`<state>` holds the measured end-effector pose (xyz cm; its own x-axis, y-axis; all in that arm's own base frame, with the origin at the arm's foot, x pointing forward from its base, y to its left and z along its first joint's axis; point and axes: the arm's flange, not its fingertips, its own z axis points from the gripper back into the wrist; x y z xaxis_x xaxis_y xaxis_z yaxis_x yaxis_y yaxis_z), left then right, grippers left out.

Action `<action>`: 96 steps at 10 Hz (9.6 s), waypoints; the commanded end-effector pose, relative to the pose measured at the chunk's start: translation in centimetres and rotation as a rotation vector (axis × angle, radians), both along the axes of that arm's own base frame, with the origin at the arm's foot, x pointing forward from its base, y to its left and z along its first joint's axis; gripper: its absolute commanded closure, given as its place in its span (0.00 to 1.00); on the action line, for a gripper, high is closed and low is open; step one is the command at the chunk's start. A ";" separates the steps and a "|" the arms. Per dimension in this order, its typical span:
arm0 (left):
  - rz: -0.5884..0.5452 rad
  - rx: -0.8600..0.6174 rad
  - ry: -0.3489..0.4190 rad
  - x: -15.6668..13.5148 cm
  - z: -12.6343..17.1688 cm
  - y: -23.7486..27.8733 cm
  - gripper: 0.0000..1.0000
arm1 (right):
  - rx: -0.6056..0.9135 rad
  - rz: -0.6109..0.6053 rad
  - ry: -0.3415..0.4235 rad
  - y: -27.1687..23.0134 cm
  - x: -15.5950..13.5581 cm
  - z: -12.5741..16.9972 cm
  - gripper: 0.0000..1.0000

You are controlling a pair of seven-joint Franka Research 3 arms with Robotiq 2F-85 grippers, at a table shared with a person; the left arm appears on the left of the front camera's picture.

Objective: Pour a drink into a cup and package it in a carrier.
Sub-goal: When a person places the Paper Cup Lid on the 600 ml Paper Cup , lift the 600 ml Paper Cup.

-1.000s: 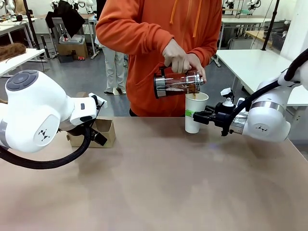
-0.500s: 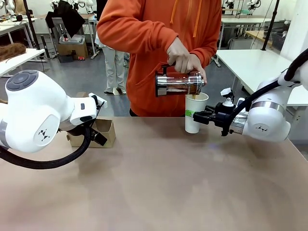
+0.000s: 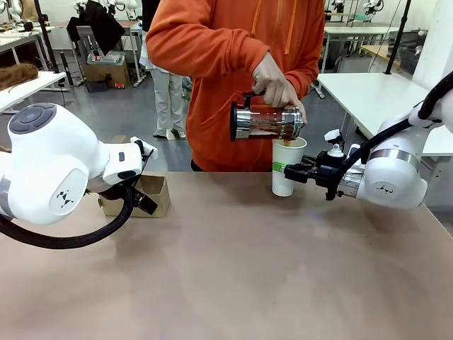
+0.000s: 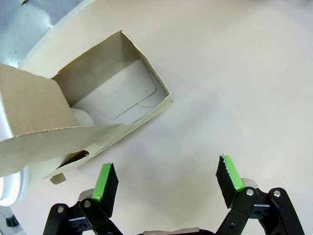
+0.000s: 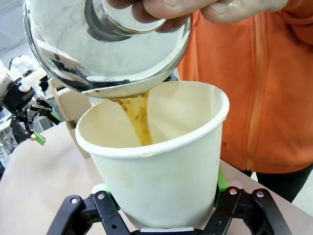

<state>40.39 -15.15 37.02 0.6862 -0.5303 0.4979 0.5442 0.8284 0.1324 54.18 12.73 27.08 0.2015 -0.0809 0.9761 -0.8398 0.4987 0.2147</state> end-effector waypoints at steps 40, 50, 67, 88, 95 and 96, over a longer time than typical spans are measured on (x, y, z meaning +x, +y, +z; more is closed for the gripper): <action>0.000 -0.002 0.000 0.0 0.0 0.0 0.00 | 0.008 0.001 -0.003 0.1 0.0 0.1 0.20; 0.000 -0.002 0.000 0.0 0.0 0.0 0.00 | 0.008 0.001 -0.003 0.1 0.0 0.1 0.20; 0.000 -0.002 0.000 0.0 0.0 0.0 0.00 | 0.008 0.001 -0.003 0.1 0.0 0.1 0.20; 0.000 -0.002 0.000 0.0 0.0 0.0 0.00 | 0.008 0.001 -0.003 0.1 0.0 0.1 0.20; 0.000 -0.002 0.000 0.0 0.0 0.0 0.00 | 0.008 0.001 -0.003 0.1 0.0 0.1 0.20; 0.000 -0.002 0.000 0.0 0.0 0.0 0.00 | 0.008 0.001 -0.003 0.1 0.0 0.1 0.20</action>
